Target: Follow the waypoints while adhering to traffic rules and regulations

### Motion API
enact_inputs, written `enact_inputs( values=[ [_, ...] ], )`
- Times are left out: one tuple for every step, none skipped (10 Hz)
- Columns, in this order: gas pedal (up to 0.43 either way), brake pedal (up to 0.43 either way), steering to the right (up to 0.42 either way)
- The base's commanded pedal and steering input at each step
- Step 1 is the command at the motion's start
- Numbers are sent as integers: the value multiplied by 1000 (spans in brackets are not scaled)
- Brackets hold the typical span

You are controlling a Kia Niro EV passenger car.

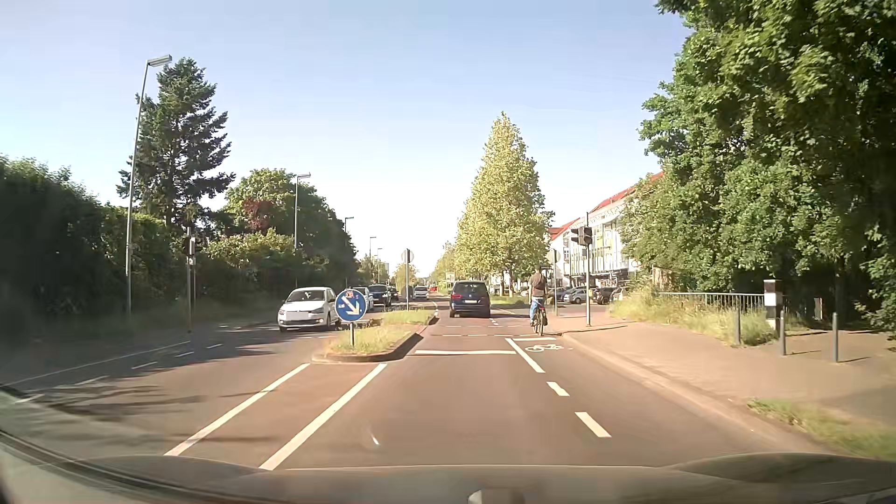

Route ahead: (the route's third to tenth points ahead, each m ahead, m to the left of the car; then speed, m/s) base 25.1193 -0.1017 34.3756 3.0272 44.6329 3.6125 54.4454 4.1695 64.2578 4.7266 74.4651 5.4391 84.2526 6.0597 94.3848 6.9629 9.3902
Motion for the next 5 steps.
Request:
enact_inputs(
  values=[
    [0,159,16],
    [0,165,16],
    [0,165,15],
    [0,171,14],
    [0,183,13]
  ],
)
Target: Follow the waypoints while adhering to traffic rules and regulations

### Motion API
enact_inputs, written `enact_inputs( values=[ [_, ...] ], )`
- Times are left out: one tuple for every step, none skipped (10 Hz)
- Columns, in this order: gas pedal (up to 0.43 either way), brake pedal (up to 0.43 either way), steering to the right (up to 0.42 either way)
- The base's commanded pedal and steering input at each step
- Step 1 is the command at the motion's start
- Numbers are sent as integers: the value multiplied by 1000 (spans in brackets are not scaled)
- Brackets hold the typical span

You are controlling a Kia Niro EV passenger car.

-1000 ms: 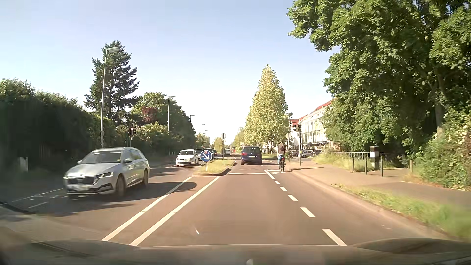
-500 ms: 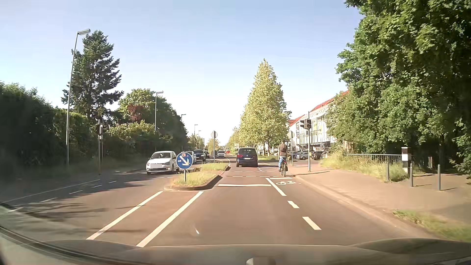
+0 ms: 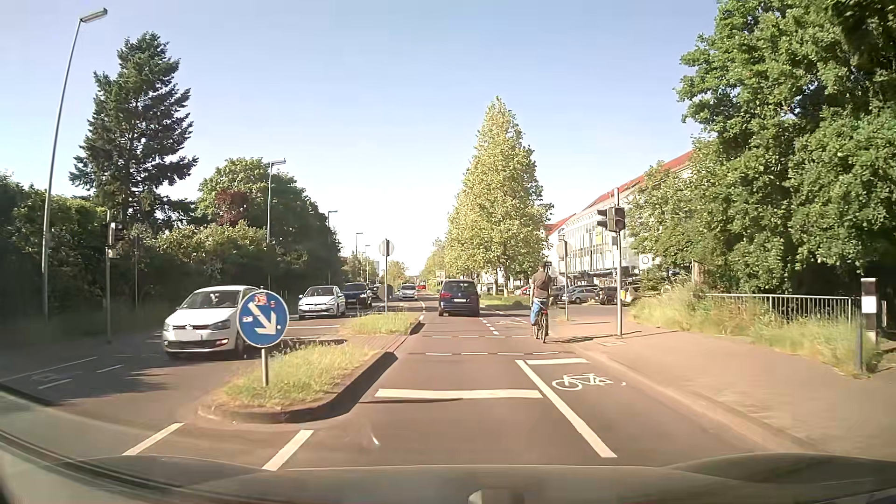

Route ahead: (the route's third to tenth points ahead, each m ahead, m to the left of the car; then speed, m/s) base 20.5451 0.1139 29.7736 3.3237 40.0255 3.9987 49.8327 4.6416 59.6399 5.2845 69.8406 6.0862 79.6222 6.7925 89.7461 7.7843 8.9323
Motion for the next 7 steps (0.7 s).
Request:
enact_inputs(
  values=[
    [0,201,11],
    [0,201,9],
    [0,207,7],
    [0,207,7],
    [0,213,6],
    [0,213,7],
    [0,213,6]
  ],
)
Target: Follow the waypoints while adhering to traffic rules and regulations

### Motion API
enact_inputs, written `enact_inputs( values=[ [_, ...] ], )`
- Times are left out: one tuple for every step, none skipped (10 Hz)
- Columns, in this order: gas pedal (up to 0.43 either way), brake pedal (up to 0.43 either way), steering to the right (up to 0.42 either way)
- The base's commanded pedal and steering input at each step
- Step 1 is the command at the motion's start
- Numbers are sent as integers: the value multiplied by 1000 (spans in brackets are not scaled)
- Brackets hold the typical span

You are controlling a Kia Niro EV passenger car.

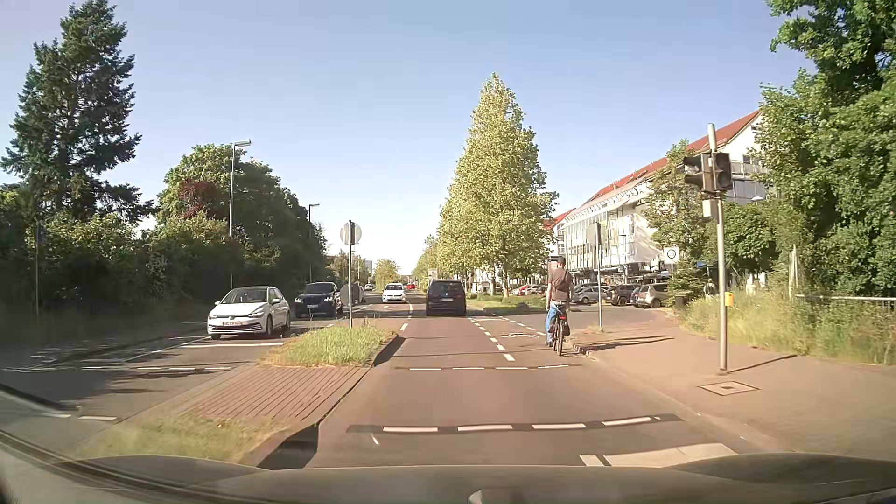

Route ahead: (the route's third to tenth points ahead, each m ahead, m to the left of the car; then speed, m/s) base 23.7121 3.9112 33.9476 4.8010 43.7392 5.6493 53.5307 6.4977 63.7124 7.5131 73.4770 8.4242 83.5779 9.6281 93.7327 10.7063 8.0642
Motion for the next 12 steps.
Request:
enact_inputs(
  values=[
    [0,140,6],
    [0,0,6],
    [0,0,6],
    [0,0,6],
    [0,0,6],
    [20,0,6],
    [110,0,6],
    [118,0,6],
    [130,0,6],
    [130,0,6],
    [138,0,6],
    [150,0,5]
  ],
)
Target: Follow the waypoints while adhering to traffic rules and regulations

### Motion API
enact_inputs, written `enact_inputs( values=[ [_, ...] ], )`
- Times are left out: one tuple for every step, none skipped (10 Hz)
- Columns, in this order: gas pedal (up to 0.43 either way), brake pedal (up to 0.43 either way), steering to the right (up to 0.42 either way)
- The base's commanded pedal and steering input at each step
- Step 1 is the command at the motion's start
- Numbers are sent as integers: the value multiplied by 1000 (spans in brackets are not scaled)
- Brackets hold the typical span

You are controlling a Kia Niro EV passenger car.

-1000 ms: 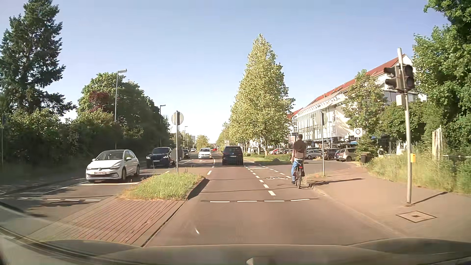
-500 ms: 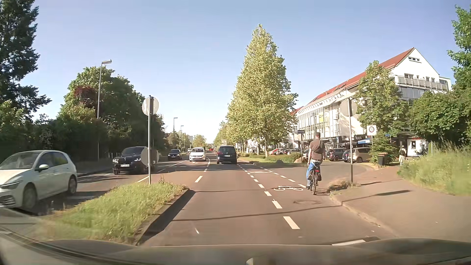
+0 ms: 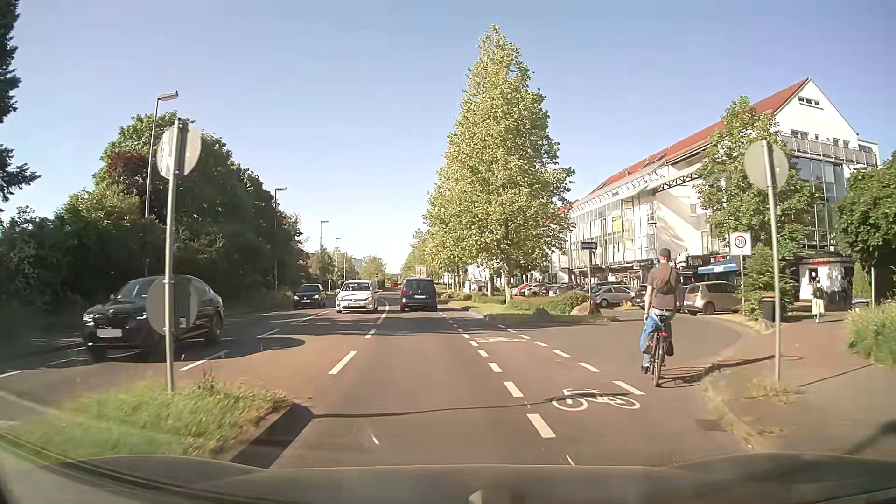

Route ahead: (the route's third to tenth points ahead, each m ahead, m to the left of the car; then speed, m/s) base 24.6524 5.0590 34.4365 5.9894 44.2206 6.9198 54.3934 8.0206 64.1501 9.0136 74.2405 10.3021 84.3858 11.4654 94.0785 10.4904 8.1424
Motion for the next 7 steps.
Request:
enact_inputs(
  values=[
    [150,0,1],
    [150,0,-6],
    [157,0,-17],
    [177,0,-20],
    [177,0,-20],
    [177,0,-23],
    [177,0,-30]
  ],
)
